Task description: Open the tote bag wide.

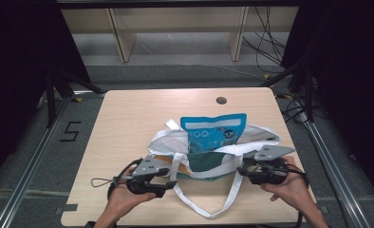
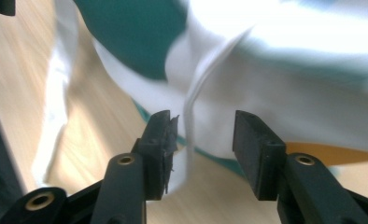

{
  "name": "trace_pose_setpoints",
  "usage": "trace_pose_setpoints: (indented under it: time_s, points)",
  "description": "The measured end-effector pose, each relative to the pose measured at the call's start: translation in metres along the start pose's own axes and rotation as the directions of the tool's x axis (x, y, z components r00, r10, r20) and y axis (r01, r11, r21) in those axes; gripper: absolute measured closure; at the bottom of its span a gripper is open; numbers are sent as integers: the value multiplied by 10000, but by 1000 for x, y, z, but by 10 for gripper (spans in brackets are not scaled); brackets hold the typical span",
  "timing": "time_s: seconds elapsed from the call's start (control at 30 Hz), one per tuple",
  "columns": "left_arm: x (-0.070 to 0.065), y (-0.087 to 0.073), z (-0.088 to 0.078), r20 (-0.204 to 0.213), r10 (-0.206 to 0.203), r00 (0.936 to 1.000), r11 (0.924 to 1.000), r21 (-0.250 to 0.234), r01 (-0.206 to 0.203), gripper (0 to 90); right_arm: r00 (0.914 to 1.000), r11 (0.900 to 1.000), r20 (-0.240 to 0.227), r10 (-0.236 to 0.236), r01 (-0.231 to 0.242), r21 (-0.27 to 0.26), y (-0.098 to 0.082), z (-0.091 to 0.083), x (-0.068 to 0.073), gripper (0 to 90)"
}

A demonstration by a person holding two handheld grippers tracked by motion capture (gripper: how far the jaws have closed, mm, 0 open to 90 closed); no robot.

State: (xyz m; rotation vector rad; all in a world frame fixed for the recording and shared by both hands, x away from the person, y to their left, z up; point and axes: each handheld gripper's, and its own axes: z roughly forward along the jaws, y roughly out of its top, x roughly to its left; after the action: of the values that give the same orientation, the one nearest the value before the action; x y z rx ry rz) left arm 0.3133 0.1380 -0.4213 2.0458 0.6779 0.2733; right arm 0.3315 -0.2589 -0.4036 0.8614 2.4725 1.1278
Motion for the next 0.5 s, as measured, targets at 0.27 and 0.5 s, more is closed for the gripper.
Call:
trace_pose_setpoints:
  time_s: [0.27, 0.5]
  points:
    - [42, 25, -24, -1536, -760, 9852, 9919, -1122, 590, 436, 9823, 9824, 1795, 529, -190, -1858, 23, -67, -12, 562]
    - [62, 28, -10, -2271, -916, 9695, 9921, -1049, 691, 419, 9627, 9642, 2487, 1067, -391, -2624, 35, -66, -37, 521]
